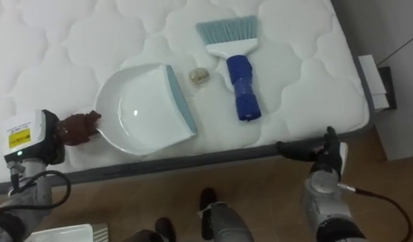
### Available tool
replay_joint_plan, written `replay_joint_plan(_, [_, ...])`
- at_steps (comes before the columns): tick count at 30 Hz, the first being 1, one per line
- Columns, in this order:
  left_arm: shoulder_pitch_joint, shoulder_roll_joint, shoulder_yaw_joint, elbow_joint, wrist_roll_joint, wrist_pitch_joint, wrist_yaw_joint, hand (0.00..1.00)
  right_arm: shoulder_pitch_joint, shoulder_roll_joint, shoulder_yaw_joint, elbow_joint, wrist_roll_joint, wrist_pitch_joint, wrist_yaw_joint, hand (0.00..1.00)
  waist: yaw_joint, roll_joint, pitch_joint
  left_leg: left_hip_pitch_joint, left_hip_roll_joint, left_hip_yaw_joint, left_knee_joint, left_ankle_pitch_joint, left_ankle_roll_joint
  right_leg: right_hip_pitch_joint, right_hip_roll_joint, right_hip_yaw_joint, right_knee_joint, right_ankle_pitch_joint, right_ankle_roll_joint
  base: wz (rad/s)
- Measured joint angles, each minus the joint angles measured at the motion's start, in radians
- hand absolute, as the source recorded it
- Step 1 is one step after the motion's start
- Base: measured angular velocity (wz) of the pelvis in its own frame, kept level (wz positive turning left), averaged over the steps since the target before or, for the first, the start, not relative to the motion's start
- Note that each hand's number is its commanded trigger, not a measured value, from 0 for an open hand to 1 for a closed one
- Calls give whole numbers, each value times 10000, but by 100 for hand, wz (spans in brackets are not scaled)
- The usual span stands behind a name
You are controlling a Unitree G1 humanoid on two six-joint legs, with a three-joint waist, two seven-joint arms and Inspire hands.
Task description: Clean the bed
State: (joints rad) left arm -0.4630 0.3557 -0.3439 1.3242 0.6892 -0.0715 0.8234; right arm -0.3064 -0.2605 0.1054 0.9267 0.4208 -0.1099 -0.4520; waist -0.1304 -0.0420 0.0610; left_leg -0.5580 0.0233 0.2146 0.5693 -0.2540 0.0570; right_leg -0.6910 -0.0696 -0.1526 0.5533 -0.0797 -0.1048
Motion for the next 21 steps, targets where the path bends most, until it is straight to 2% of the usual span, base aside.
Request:
replay_joint_plan(3, [-2, 164, -137, 26, -5, -2, -24, 100, -292, 0, 8, -615, -163, -73, -420, 0, -18, -94, 9, -58, 8, 27, 2, -12, 14, -61, 9, 14, -21, 2, 6, 0])
replay_joint_plan(8, [-9, 216, -150, 12, -3, -17, -74, 100, -717, -1, 61, -1362, -821, -418, -748, 0, 29, -97, 6, -89, 25, 11, -63, -14, 25, -35, 35, -15, -170, 42, 32, 0])
replay_joint_plan(14, [-5, 182, -171, 11, -6, 4, -514, 100, -1031, -1, 107, -1764, -1029, -642, -1189, 0, 204, -95, 7, 23, 28, -9, -89, -50, 77, 78, 37, -33, -205, 32, 75, 0])
replay_joint_plan(21, [-40, 79, -159, -58, -36, 292, -1190, 100, -1198, -5, 470, -2454, -2232, -788, -1349, 0, 540, -93, 9, 117, 3, -5, -248, -53, 83, 142, 24, -42, -304, 18, 99, 0])
